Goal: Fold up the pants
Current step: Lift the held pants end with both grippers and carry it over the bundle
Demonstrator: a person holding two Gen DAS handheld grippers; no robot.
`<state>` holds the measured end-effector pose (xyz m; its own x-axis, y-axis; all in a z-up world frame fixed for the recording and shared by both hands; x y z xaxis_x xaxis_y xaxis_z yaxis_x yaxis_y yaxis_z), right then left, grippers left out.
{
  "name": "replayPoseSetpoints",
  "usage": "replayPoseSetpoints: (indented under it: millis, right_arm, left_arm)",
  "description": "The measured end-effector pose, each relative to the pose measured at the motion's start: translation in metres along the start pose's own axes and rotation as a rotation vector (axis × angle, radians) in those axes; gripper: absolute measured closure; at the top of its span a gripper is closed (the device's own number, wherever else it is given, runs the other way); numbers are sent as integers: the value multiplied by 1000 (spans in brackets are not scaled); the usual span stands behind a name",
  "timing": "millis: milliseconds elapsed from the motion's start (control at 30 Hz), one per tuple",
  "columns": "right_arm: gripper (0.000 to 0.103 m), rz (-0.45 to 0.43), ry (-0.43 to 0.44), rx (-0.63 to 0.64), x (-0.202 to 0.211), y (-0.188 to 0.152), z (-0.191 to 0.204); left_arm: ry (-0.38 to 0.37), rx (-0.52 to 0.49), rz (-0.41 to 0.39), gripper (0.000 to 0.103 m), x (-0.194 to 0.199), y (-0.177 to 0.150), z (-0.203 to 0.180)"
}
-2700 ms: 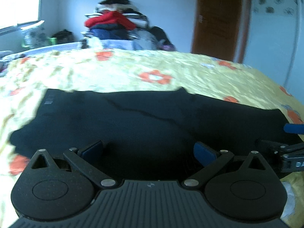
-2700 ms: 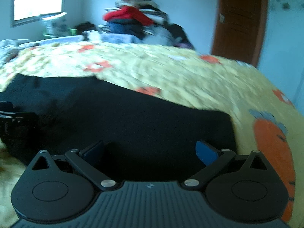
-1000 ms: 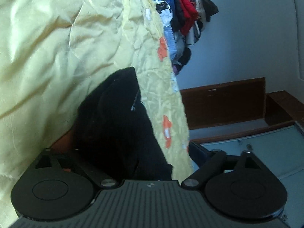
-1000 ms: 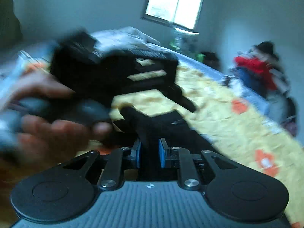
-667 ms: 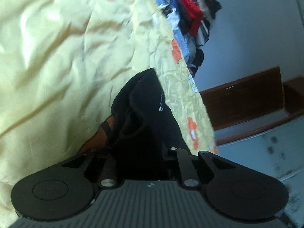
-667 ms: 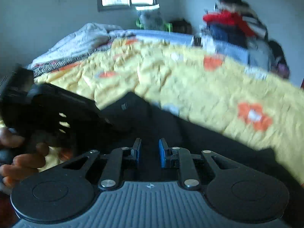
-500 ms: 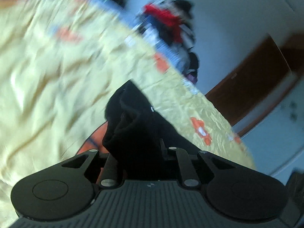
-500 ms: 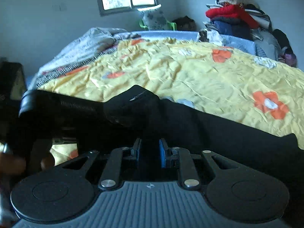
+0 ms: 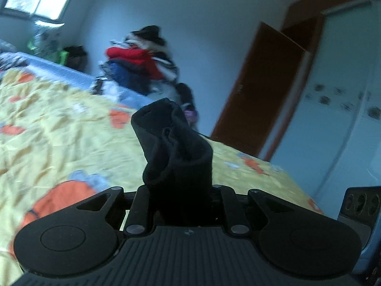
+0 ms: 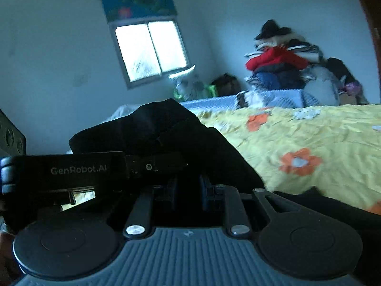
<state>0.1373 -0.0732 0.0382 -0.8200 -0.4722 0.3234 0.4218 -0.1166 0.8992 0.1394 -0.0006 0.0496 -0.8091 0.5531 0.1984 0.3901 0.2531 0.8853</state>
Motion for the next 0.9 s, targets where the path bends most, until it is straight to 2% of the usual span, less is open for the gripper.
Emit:
replayPoseSetpoints:
  millis: [133, 267, 533, 900]
  right_arm:
    - [84, -11, -29, -82, 29, 3, -37]
    - [84, -18, -102, -119, 52, -6, -75]
    - [84, -19, -206, -188, 81, -22, -138]
    - [84, -18, -318, -224, 114, -40, -194]
  left_arm:
    - [-53, -26, 37, 84, -29, -16, -35]
    - [-89, -52, 91, 82, -61, -39, -65]
    - [-160, -81, 176, 82, -110, -74, -108]
    - [-239, -124, 253, 82, -144, -112, -150]
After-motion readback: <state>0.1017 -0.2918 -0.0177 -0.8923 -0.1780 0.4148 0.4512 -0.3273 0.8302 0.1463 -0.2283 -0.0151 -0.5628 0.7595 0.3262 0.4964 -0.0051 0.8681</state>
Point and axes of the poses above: each gripper's, at about its wrist camera, not at the fingertips, and x roughly against the way its jaws point, z to its left, y to its top, the point moved 9 cm from there along -x, roughly the way its jaws point, and after that the axes turned 15 degrees about -y, right-handed, at the moved point
